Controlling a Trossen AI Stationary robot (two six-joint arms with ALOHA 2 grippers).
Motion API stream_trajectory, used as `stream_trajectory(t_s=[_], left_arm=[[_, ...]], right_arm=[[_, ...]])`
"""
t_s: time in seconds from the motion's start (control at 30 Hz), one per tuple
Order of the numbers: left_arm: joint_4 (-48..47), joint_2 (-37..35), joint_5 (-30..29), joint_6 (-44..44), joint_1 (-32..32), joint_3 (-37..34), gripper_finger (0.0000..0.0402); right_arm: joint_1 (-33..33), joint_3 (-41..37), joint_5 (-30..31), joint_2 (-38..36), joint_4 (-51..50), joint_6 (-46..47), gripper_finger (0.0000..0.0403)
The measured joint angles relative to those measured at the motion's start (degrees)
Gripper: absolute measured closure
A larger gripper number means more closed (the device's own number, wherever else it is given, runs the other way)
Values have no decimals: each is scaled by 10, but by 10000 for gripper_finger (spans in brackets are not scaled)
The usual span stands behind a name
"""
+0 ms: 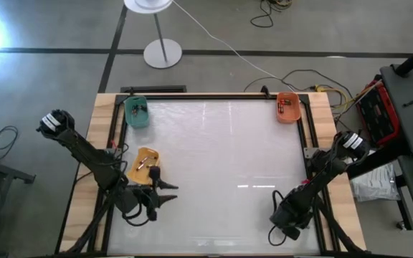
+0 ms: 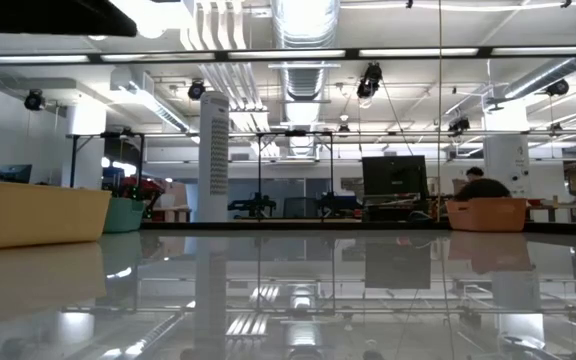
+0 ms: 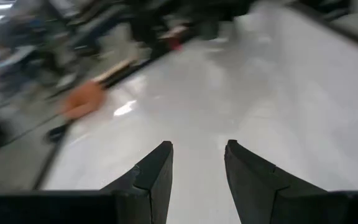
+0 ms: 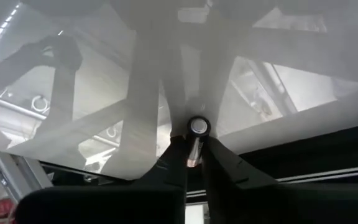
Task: Sort batteries
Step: Put the black battery into the green bin
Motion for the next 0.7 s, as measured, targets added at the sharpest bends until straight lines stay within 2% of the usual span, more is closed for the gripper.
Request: stream_trajectory(t_s=[0.1, 0.33, 0.4, 0.53, 0.7], left_arm=[[44, -7, 77, 28, 7, -17, 274], [205, -22, 179, 107, 37, -76, 274], [255, -25, 184, 115, 53, -93, 274], [313, -27, 184, 105, 97, -119, 274], [320, -23, 191, 64, 144, -127, 274]], right_arm=[[1, 3, 25, 0, 8, 0, 382], [-10, 66, 87, -18, -48, -2, 387], [-16, 99, 146, -20, -73, -5, 388], [-31, 178, 300, -21, -89, -43, 388], [-62, 279, 519, -22, -84, -166, 389]])
